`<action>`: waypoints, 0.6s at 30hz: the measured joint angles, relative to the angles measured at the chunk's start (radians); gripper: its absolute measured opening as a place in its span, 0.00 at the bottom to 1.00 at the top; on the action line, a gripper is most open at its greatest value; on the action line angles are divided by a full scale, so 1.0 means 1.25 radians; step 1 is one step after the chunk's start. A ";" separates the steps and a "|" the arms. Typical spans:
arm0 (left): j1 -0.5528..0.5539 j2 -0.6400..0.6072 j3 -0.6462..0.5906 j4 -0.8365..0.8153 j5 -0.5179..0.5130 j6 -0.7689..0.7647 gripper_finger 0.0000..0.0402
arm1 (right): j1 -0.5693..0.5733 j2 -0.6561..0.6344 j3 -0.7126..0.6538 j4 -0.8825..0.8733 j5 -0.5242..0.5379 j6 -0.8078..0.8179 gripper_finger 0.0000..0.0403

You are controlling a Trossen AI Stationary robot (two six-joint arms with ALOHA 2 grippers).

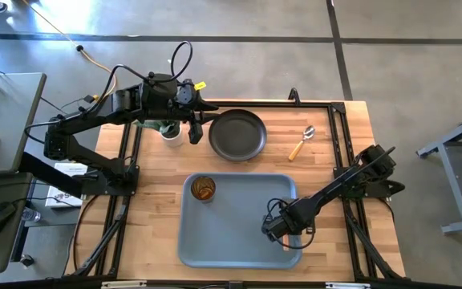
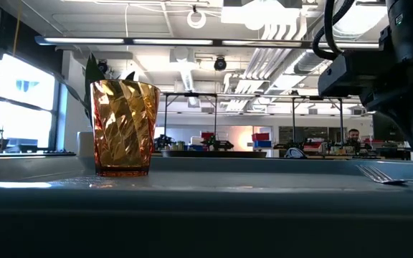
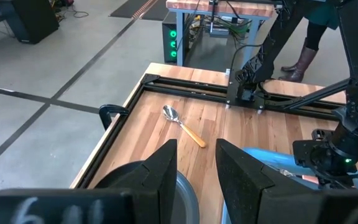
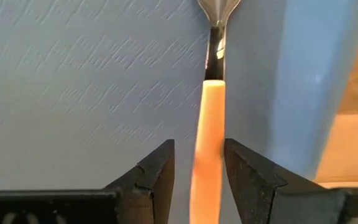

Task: Pick and place plate/cup/fork/spoon on tray
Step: Put the black plate on the blue tray to the bottom right of the brown cup

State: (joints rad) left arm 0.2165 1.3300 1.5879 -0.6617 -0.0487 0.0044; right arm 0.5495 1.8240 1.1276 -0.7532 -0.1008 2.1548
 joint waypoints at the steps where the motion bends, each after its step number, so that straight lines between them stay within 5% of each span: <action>1: 0.000 0.000 0.000 0.000 0.000 0.000 0.25 | 0.000 0.000 0.006 -0.007 0.000 0.000 0.33; 18: 0.000 0.000 0.000 -0.020 0.000 0.152 0.25 | 0.000 -0.001 0.259 -0.395 0.143 -0.007 0.33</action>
State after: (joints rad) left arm 0.2165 1.3300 1.5879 -0.6869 -0.0483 0.1942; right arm 0.5495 1.8233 1.4513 -1.2472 0.0775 2.1464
